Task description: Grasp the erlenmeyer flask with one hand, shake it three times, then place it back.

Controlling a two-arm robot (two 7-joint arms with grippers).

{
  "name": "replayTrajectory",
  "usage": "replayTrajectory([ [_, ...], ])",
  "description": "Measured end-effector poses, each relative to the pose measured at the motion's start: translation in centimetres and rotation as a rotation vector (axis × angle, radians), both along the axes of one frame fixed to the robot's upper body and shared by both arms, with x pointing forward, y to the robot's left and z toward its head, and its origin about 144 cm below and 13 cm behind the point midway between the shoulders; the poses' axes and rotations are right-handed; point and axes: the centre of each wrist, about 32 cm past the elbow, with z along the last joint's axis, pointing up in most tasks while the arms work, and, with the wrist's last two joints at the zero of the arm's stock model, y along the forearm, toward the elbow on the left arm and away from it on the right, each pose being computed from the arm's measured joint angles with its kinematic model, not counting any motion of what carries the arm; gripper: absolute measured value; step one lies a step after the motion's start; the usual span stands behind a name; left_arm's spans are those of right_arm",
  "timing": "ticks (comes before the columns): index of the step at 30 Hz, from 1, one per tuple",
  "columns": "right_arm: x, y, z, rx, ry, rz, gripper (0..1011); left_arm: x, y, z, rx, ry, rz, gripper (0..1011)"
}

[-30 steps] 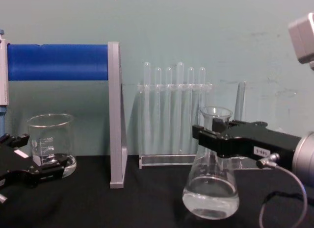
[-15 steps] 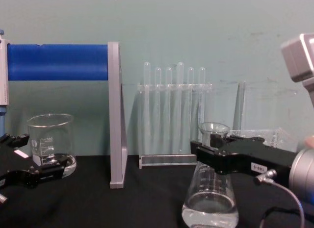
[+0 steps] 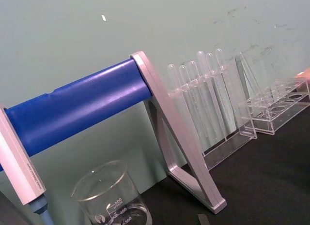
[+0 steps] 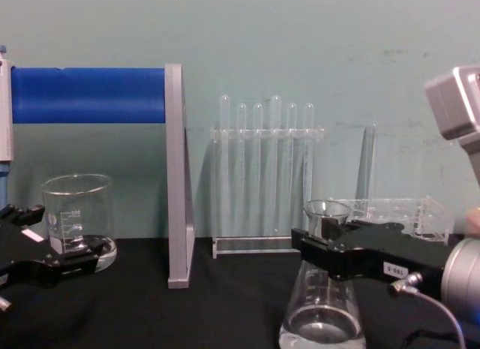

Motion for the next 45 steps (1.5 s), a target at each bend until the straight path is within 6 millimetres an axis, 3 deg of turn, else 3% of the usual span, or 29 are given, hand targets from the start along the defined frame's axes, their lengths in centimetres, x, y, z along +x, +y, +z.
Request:
replayTrajectory([
  [37,-0.1,0.01,-0.37,-0.011,0.013,-0.004,452,0.0,0.0,0.0,0.0,0.0,0.0,1001],
  [40,-0.11,0.0,-0.42,-0.013,0.018,-0.005,507,0.0,0.0,0.0,0.0,0.0,0.0,1001],
  [45,-0.11,0.0,-0.42,-0.013,0.018,-0.004,686,0.0,0.0,0.0,0.0,0.0,0.0,1001],
])
